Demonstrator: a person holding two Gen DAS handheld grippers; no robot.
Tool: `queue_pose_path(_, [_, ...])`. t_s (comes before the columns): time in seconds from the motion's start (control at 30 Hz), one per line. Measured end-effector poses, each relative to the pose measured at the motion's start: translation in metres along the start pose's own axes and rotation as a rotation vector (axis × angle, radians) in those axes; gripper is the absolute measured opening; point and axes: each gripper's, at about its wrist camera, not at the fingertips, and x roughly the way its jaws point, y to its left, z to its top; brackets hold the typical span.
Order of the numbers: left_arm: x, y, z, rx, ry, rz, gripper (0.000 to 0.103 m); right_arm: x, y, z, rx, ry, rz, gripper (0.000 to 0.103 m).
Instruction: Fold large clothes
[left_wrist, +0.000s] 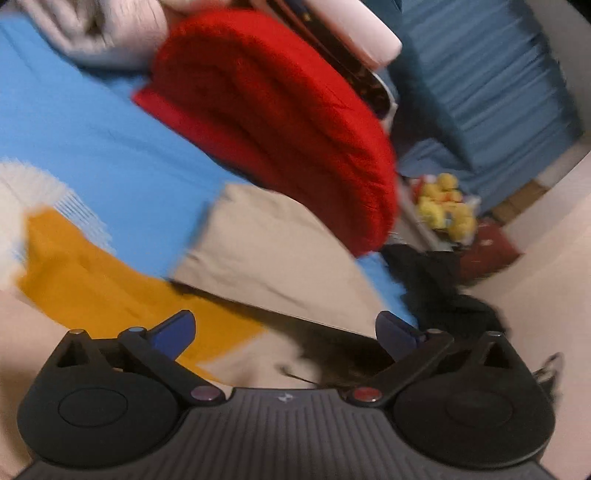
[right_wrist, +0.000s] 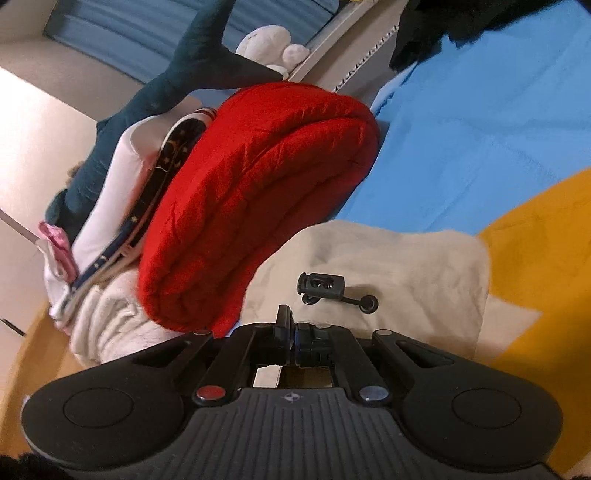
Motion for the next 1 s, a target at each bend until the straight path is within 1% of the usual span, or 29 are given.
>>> queue_pose_path(0.03, [0.009,0.0,-0.002,-0.022,0.026,-0.029,0.103,-0.001,-0.002,-0.001,0.016,0.004,0.014,0.001])
queue_pose_path(0.1, [0.031,-0.001,-0.008,-0.07,0.071,-0.063,0.103,-0.002,-0.006,-0.005,0.04,0.019,0.029,0.001])
queue_pose_path(0.17, [0.056,0.005,-0.011,-0.123,0.074,-0.1,0.103,-0.008,-0.008,-0.007,0.042,0.035,0.049,0.001])
queue_pose_path(0.23, [0.074,0.014,-0.011,-0.214,0.055,-0.075,0.103,-0.017,-0.012,-0.007,0.061,0.037,0.07,0.001])
queue_pose_path(0.27, [0.08,0.018,-0.009,-0.263,0.035,-0.08,0.103,-0.021,-0.014,-0.007,0.075,0.041,0.079,0.001])
queue_pose_path(0.33, [0.083,0.022,-0.001,-0.313,-0.008,-0.102,0.102,-0.028,-0.018,-0.007,0.071,0.047,0.092,0.001])
queue_pose_path(0.37, [0.079,0.019,0.003,-0.308,-0.04,-0.095,0.094,-0.031,-0.02,-0.006,0.063,0.049,0.098,0.001])
queue_pose_path(0.4, [0.075,0.016,0.008,-0.286,-0.073,-0.097,0.085,-0.034,-0.022,-0.005,0.055,0.045,0.104,0.001])
queue_pose_path(0.47, [0.066,0.005,0.016,-0.209,-0.113,-0.138,0.02,-0.041,-0.029,0.0,0.05,0.038,0.116,0.001])
queue_pose_path(0.5, [0.063,-0.001,0.018,-0.17,-0.113,-0.155,0.01,-0.044,-0.032,0.002,0.047,0.029,0.118,0.001])
queue_pose_path(0.53, [0.059,-0.008,0.019,-0.132,-0.112,-0.165,0.007,-0.048,-0.037,0.003,0.054,0.022,0.119,0.001])
queue_pose_path(0.57, [0.057,-0.014,0.018,-0.101,-0.117,-0.165,0.004,-0.05,-0.042,0.004,0.07,0.027,0.128,0.001])
queue_pose_path(0.63, [0.046,-0.029,0.013,-0.036,-0.124,-0.174,0.004,-0.057,-0.048,0.004,0.079,0.034,0.134,0.001])
queue_pose_path(0.7, [0.026,-0.041,0.006,0.012,-0.12,-0.179,0.003,-0.065,-0.05,0.002,0.065,0.042,0.132,0.001])
queue_pose_path(0.77, [-0.001,-0.057,-0.01,0.081,-0.12,-0.199,0.003,-0.077,-0.052,0.0,0.051,0.071,0.127,0.001])
queue_pose_path(0.83, [-0.03,-0.066,-0.032,0.147,-0.096,-0.223,0.003,-0.094,-0.052,-0.003,0.016,0.098,0.121,0.001])
queue_pose_path(0.9, [-0.059,-0.072,-0.062,0.203,-0.069,-0.239,0.003,-0.114,-0.052,-0.006,-0.032,0.129,0.101,0.001])
queue_pose_path(1.0, [-0.089,-0.072,-0.11,0.278,-0.005,-0.227,0.003,-0.147,-0.056,-0.017,-0.121,0.181,0.053,0.001])
